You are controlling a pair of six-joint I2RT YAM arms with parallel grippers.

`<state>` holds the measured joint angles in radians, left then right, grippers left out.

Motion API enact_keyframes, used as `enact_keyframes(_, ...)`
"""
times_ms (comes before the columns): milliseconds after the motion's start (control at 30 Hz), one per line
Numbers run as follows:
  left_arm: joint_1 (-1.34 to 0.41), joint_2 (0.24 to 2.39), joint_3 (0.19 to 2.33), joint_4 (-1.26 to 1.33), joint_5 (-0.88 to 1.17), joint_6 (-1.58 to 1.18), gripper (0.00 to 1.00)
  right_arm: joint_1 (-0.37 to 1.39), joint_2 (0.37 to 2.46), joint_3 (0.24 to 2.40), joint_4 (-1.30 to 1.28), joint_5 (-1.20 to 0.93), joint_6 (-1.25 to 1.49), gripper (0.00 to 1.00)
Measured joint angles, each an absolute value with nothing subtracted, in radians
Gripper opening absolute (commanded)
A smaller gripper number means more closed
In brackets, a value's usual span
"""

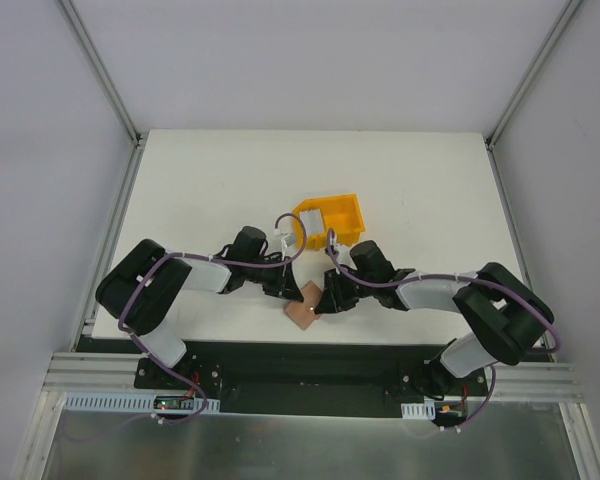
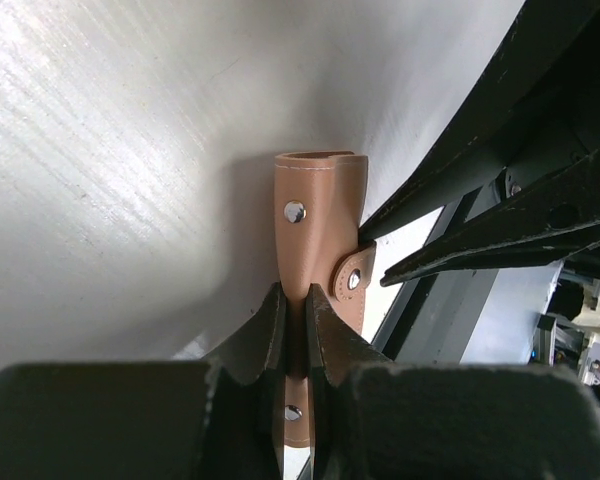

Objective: Put the credit cards into the card holder
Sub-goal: Open the card holder at the center of the board.

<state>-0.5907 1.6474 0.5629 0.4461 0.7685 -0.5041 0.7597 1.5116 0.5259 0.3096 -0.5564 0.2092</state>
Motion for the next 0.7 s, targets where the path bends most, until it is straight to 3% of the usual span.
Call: enact_keyframes(700,-0.588,1.647,0.56,0.443,0.753,-0.5,0.0,0.765,1.489,0.527,0.308,-0.508,0.192,0.34)
